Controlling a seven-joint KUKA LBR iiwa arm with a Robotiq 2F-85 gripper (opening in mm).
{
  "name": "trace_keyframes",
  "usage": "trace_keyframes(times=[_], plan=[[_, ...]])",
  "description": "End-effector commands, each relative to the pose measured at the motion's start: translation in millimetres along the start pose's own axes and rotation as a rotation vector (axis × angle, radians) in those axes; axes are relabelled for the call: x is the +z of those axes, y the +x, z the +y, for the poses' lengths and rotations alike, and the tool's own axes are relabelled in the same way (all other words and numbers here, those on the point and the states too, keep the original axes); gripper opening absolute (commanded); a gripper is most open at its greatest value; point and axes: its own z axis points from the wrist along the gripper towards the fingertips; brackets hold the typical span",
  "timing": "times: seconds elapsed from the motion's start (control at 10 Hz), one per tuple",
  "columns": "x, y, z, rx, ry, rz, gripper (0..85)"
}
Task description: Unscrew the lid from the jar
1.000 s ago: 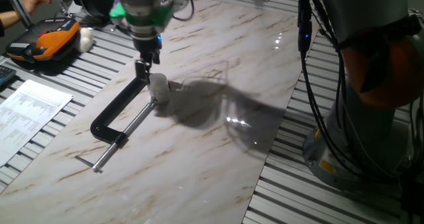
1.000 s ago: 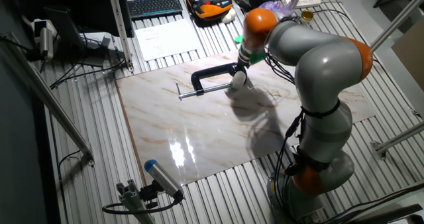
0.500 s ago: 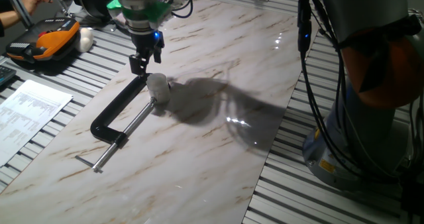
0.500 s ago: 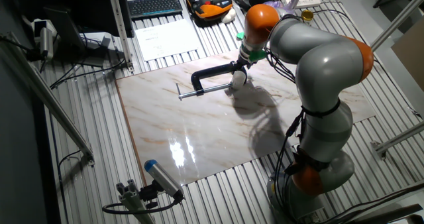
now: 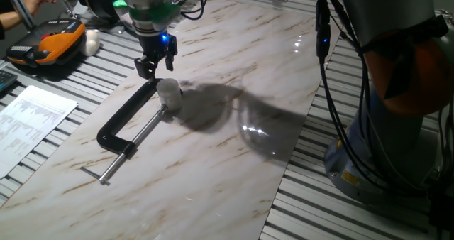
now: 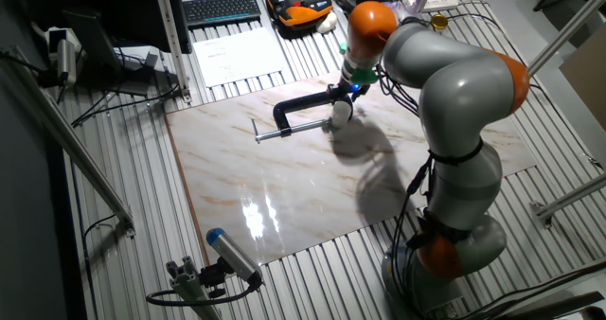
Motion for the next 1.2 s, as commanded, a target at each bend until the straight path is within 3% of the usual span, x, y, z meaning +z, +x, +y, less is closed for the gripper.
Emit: trace_keyframes(times=[0.0,0.2,0.3,0.6,0.7,0.8,0.9,1.0,1.1], plan=[[-1.8,-1.0,0.6,0.408,0.009,-0.001,51.0],[-4.5,-3.4,1.0,0.725,0.014,-0.017,51.0],[-6.2,-4.4,0.9,0.84,0.012,-0.015,34.0],[-10.6,-7.5,1.6,1.281,-0.014,-0.007,34.0],[-11.1,-7.7,1.8,1.364,-0.041,0.0,17.0],[-11.5,-9.2,2.4,1.46,-0.085,0.007,17.0],[-13.5,-10.6,3.3,1.554,-0.103,0.009,17.0],[-16.5,-10.9,3.3,1.629,-0.1,0.013,17.0],[-18.9,-10.2,2.8,1.671,-0.069,0.026,0.0]])
